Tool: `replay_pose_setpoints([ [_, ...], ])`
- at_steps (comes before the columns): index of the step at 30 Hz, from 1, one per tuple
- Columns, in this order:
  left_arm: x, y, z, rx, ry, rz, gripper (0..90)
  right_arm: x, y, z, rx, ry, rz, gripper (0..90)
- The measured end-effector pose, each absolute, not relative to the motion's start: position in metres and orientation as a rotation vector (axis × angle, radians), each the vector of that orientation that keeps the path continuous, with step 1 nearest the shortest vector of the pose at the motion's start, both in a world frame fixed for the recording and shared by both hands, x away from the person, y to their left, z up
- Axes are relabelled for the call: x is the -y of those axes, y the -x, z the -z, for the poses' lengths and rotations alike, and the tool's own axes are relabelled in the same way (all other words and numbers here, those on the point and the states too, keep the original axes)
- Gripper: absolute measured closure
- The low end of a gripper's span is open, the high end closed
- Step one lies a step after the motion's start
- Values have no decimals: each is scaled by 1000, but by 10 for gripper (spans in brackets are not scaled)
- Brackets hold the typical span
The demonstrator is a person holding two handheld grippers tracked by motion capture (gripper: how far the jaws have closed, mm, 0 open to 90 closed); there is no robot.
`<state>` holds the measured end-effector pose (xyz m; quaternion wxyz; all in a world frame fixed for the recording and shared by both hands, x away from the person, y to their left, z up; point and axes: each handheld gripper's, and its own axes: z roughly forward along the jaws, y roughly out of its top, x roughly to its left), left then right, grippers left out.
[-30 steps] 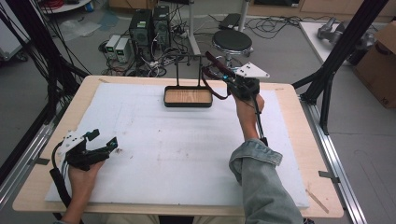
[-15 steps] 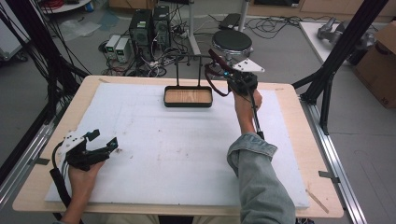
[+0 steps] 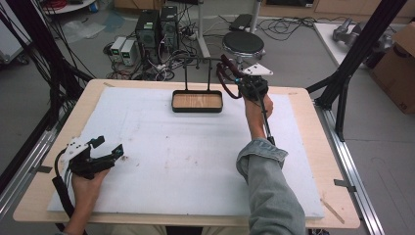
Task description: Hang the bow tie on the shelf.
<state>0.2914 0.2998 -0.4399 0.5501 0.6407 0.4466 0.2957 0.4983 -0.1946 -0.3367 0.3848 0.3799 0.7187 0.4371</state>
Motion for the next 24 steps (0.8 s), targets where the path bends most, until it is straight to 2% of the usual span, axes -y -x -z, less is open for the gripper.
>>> replay_pose_setpoints([
  [24, -300, -291, 440, -1054, -1521, -701, 165, 191, -507, 352, -1890, -1034, -1080, 749],
])
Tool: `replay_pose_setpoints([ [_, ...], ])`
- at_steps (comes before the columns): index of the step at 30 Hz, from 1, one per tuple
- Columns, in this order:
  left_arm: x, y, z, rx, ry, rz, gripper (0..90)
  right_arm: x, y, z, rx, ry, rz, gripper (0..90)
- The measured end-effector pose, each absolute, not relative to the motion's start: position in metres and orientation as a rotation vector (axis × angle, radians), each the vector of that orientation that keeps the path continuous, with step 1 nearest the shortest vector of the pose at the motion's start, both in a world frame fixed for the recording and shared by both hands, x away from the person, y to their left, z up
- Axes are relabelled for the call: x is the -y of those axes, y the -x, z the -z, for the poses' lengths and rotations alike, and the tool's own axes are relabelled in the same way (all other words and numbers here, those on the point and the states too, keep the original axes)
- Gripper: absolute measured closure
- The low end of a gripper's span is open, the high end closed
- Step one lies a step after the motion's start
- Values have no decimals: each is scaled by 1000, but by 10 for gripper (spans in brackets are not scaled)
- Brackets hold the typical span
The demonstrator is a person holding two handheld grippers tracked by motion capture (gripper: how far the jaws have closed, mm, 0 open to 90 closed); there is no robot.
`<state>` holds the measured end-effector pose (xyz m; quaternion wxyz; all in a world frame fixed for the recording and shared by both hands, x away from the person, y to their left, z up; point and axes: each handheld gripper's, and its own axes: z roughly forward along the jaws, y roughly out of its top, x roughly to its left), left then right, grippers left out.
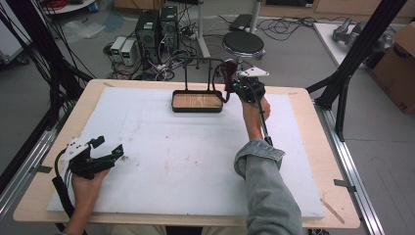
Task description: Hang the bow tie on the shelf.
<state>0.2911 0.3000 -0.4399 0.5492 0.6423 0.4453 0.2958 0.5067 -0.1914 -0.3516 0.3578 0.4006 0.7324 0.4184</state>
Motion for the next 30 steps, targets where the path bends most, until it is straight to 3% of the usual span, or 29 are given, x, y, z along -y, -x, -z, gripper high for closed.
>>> replay_pose_setpoints([
  [9, -300, -291, 440, -1055, -1522, -700, 165, 193, -500, 343, -1878, -1022, -1100, 697],
  [16, -299, -291, 440, -1055, -1518, -700, 165, 203, -489, 326, -1843, -1017, -1170, 607],
  [30, -298, -293, 440, -1055, -1525, -706, 166, 218, -458, 293, -1762, -1013, -1292, 307],
])
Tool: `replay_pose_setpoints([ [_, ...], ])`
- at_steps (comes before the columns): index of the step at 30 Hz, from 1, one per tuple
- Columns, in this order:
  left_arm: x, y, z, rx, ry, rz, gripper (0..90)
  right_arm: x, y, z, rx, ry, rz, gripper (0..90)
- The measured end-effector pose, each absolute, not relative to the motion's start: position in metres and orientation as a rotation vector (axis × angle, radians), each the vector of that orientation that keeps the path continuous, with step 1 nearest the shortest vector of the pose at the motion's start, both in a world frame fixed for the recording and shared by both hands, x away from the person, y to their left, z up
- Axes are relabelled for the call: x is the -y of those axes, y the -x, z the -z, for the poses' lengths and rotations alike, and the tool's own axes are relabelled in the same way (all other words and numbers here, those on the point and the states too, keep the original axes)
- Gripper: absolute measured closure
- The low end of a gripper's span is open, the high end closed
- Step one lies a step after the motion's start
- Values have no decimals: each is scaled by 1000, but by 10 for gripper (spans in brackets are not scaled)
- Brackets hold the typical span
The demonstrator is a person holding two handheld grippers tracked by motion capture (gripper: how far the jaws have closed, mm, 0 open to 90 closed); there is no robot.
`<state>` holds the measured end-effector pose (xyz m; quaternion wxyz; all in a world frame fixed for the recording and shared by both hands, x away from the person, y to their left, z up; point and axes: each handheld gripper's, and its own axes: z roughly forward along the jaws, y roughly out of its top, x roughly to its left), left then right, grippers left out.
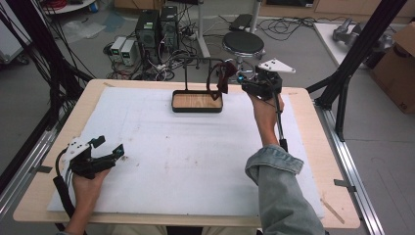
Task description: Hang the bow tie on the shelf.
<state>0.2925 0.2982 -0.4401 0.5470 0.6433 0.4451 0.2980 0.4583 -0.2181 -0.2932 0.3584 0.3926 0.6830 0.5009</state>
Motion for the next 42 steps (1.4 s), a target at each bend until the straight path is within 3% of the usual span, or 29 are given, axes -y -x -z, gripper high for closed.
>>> replay_pose_setpoints([
  [9, -295, -295, 440, -1050, -1530, -700, 166, 225, -438, 277, -1761, -1000, -1341, 190],
  [21, -296, -294, 440, -1058, -1534, -709, 165, 238, -399, 258, -1735, -921, -1398, 170],
  [32, -295, -295, 441, -1059, -1540, -709, 165, 264, -352, 267, -1705, -911, -1414, 145],
  [42, -295, -295, 441, -1064, -1542, -709, 165, 292, -308, 301, -1641, -954, -1440, 124],
])
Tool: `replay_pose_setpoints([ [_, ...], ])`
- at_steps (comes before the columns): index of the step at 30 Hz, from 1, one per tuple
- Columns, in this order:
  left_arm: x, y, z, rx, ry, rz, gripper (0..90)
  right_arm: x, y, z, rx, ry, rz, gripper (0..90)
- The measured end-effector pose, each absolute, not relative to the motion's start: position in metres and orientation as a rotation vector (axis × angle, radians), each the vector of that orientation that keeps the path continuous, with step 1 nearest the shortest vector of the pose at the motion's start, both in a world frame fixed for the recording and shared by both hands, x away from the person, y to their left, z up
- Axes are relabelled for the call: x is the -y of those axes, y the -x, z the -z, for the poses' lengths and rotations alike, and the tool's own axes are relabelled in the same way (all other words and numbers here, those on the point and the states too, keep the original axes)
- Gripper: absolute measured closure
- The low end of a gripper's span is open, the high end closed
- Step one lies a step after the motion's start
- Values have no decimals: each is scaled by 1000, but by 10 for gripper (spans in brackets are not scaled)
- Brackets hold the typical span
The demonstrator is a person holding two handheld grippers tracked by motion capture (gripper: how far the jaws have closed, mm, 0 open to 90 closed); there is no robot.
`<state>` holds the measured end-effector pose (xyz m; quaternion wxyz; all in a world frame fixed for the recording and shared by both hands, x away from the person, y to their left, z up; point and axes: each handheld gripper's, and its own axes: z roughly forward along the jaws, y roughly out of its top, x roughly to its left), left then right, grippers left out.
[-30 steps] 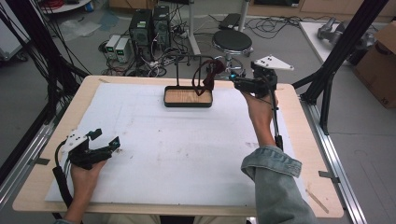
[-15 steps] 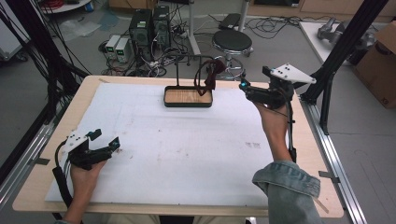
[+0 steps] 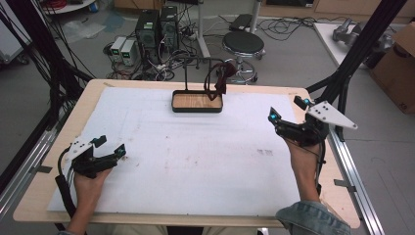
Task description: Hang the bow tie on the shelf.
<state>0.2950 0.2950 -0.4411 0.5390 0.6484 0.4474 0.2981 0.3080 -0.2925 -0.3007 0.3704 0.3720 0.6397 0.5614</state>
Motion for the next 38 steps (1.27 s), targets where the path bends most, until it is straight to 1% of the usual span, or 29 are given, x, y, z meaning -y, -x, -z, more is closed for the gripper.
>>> replay_pose_setpoints([
  [12, -295, -295, 441, -1066, -1543, -710, 165, 307, -280, 364, -1628, -1033, -1519, 121],
  [23, -295, -295, 441, -1063, -1551, -712, 165, 302, -266, 408, -1666, -1068, -1544, 120],
  [31, -295, -295, 441, -1064, -1547, -714, 165, 298, -263, 427, -1693, -1090, -1535, 121],
  [38, -295, -295, 441, -1067, -1546, -715, 165, 298, -263, 434, -1692, -1100, -1534, 120],
])
